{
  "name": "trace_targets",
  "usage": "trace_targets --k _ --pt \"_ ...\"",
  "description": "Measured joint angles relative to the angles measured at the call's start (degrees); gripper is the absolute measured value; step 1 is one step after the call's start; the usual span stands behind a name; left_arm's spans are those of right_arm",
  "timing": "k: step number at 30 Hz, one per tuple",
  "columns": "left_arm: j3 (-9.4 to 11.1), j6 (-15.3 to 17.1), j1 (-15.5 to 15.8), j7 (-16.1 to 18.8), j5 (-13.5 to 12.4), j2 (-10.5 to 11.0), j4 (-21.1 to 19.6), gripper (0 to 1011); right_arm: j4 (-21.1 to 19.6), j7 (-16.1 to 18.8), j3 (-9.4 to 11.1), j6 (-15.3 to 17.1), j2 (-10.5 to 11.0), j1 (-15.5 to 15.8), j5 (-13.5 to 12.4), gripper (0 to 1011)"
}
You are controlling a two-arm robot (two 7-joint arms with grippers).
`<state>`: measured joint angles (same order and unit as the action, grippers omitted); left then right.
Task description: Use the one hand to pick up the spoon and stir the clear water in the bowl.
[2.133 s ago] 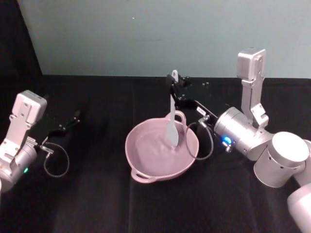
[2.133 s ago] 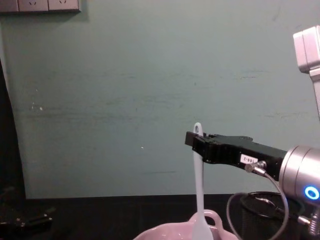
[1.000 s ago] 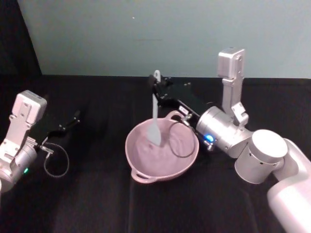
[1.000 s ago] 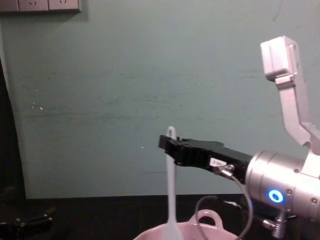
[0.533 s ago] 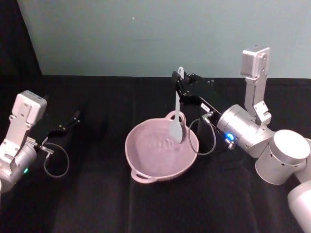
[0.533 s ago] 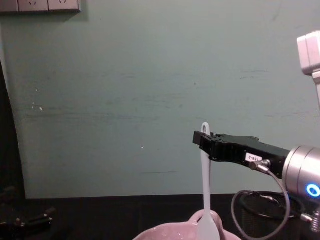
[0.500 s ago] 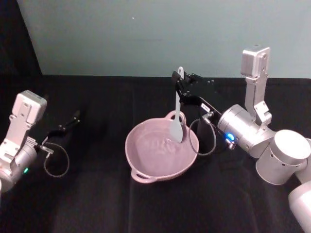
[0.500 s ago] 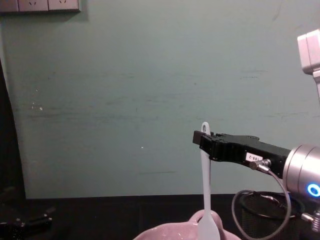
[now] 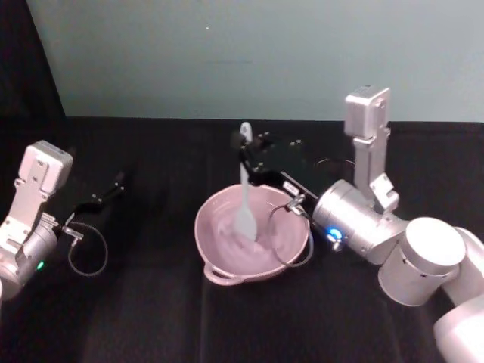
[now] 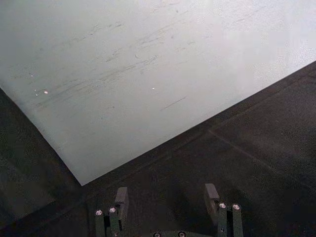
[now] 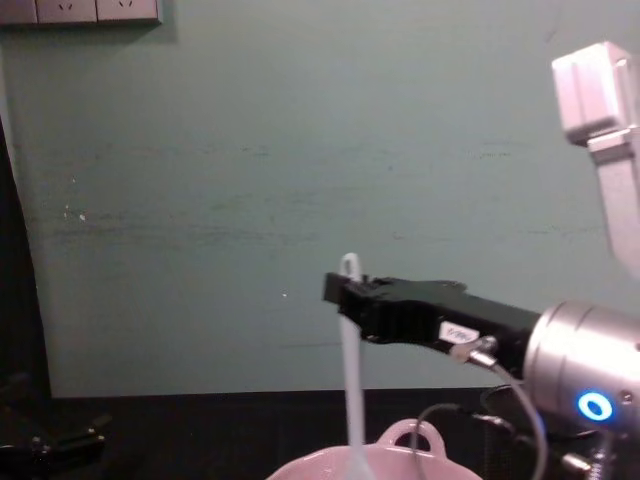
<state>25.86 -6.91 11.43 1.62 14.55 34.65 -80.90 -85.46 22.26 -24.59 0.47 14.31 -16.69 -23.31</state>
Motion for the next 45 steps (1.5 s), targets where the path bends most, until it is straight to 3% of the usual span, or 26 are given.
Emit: trace_targets --k 9,22,27,36,45 --pt "0.0 0.0 0.0 0.0 0.0 0.0 0.0 1011 2.0 1.0 -2.1 -0.9 -2.3 -1.3 -0.1 118" --pt "0.0 0.0 0.0 0.0 0.0 0.0 0.0 1011 7.5 0.9 -1.1 -2.4 -3.9 -4.3 -0.9 118" --pt "0.0 0.0 0.0 0.0 0.0 0.0 0.0 1011 7.8 -0.5 0.5 -2.6 -3.0 -4.4 -0.7 118" --pt "0.0 0.0 0.0 0.0 0.0 0.0 0.0 1011 4.9 -2.2 4.0 -2.0 -0.1 -2.2 -0.6 118" --pt "0.0 0.0 0.0 0.0 0.0 0.0 0.0 1011 1.5 -2.0 4.0 -0.7 1.3 -0.2 0.1 118"
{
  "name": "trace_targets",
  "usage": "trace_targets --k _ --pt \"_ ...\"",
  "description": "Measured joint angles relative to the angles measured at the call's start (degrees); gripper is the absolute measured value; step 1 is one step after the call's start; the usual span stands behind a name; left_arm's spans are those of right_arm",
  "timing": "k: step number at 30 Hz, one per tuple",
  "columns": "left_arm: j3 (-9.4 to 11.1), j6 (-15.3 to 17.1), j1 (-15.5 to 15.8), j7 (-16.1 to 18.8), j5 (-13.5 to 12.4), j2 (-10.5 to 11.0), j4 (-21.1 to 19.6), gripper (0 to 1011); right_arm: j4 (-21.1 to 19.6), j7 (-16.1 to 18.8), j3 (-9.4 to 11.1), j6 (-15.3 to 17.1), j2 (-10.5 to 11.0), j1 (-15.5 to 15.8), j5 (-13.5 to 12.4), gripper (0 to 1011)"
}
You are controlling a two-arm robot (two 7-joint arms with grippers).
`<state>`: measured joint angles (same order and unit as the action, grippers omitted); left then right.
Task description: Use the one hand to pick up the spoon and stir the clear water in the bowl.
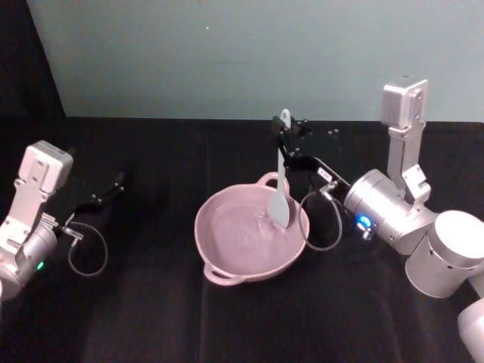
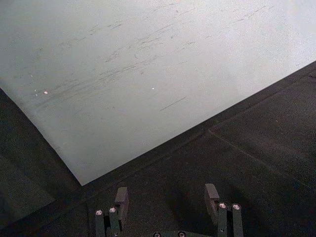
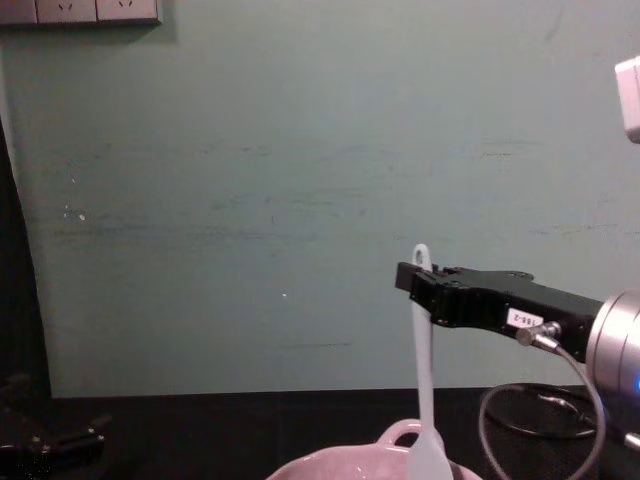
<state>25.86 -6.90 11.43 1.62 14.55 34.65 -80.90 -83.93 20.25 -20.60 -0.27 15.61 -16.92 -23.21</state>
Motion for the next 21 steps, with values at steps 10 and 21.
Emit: trace_targets --k 10,21 --pt "0.0 0.0 0.0 0.0 0.0 0.0 0.0 1011 -1.6 2.2 -4.1 0.9 -1.6 0.9 0.5 118" --pt "0.0 0.0 0.0 0.0 0.0 0.0 0.0 1011 0.6 3.1 -6.8 0.2 -4.2 -1.1 0.5 118"
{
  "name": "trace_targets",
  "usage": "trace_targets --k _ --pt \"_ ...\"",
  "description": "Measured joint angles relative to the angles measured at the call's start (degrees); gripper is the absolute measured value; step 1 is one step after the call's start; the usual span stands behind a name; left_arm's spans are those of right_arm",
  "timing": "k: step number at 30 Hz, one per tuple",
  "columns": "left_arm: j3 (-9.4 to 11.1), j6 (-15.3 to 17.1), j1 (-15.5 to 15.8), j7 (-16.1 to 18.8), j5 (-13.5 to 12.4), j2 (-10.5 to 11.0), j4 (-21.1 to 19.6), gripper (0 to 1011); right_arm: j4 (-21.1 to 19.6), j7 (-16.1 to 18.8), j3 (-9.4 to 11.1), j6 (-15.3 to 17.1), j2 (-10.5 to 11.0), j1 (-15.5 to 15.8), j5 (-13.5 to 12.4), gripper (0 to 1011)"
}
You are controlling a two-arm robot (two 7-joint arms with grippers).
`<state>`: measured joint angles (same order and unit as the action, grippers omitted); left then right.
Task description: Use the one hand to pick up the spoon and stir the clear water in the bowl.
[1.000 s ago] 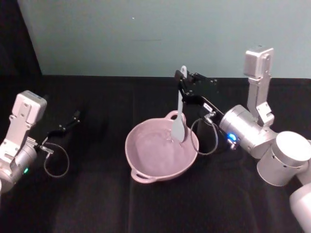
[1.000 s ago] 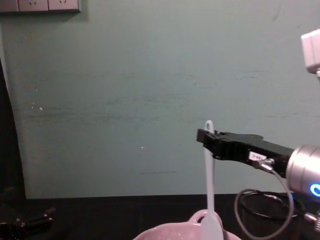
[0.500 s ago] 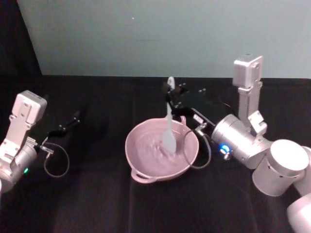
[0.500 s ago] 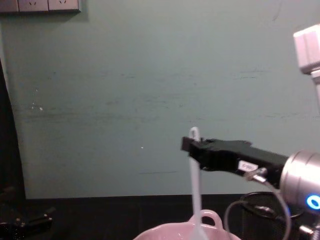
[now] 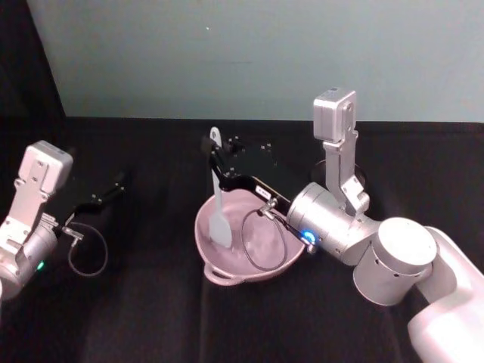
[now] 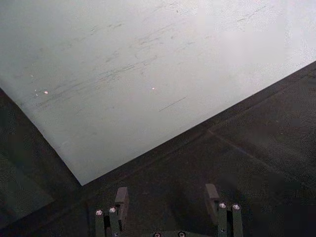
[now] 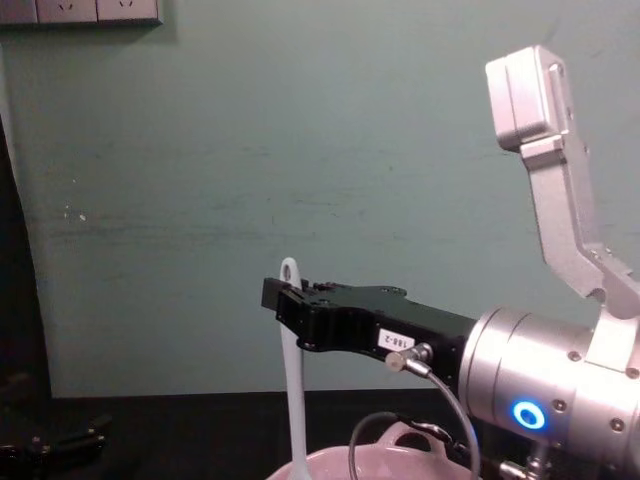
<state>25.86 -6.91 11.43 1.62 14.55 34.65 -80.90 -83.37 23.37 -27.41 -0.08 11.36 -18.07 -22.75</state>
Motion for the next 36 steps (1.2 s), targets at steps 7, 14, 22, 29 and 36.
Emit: trace_targets --k 7,14,22,29,36 --pt "0.0 0.0 0.0 0.0 0.0 0.0 0.0 1011 3.2 -0.4 0.9 -1.2 -0.8 -1.6 -0.5 118" --pt "0.0 0.0 0.0 0.0 0.0 0.0 0.0 1011 5.6 -1.8 3.5 -2.0 -0.4 -2.5 -0.9 118" --pt "0.0 0.0 0.0 0.0 0.0 0.0 0.0 1011 4.7 -3.4 6.7 -2.1 1.4 -1.5 -1.2 118" --pt "0.0 0.0 0.0 0.0 0.0 0.0 0.0 1011 1.7 -3.6 7.1 -1.3 2.4 0.5 -1.1 118" --pt "0.0 0.0 0.0 0.0 0.0 0.0 0.0 1011 -1.9 -3.4 6.7 -0.7 2.8 3.4 -1.2 117"
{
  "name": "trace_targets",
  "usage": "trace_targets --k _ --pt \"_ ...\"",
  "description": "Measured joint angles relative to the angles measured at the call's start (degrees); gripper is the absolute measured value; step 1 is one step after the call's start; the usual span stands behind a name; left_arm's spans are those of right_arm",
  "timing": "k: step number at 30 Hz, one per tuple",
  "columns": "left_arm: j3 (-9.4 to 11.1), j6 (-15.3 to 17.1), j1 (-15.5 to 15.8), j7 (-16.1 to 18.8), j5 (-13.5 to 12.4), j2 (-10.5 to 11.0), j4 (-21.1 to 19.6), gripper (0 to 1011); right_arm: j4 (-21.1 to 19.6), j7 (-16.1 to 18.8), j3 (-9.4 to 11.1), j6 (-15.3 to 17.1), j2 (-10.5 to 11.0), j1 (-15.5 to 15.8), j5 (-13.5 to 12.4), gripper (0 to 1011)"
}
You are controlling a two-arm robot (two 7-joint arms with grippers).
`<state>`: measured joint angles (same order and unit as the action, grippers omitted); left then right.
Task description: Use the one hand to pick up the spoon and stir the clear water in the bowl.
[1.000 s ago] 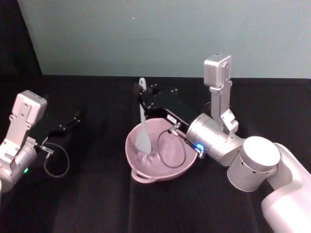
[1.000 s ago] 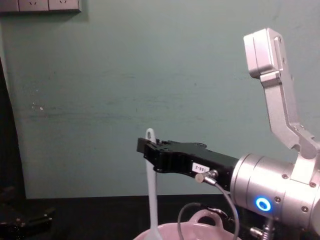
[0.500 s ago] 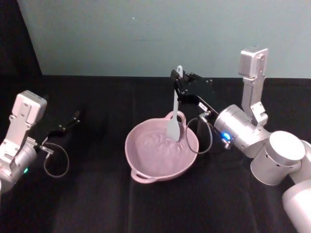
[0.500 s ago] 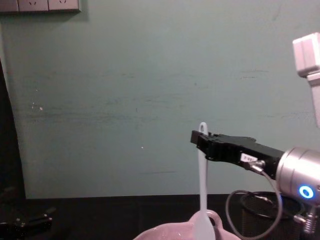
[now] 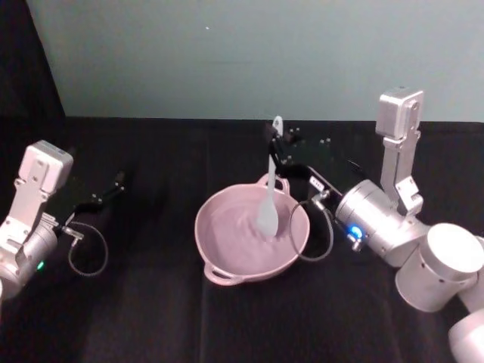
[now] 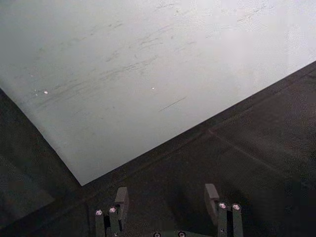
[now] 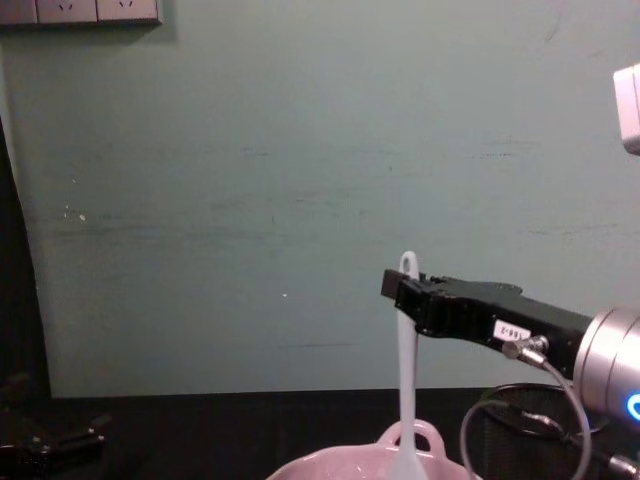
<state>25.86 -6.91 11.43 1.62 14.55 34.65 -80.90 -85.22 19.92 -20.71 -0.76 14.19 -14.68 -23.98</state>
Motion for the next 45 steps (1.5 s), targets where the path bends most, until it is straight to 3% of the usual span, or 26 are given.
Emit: trace_targets --k 11,22,34,45 --pt "0.0 0.0 0.0 0.0 0.0 0.0 0.0 1011 -2.4 1.7 -4.2 0.7 -1.5 1.4 -0.2 118" --pt "0.0 0.0 0.0 0.0 0.0 0.0 0.0 1011 2.4 2.1 -5.9 -0.5 -3.9 -2.5 0.6 118" --pt "0.0 0.0 0.0 0.0 0.0 0.0 0.0 1011 7.7 1.2 -3.8 -1.9 -4.7 -5.6 0.8 118" --pt "0.0 0.0 0.0 0.0 0.0 0.0 0.0 1011 4.0 -1.3 0.1 -1.4 -1.8 -3.1 1.5 118"
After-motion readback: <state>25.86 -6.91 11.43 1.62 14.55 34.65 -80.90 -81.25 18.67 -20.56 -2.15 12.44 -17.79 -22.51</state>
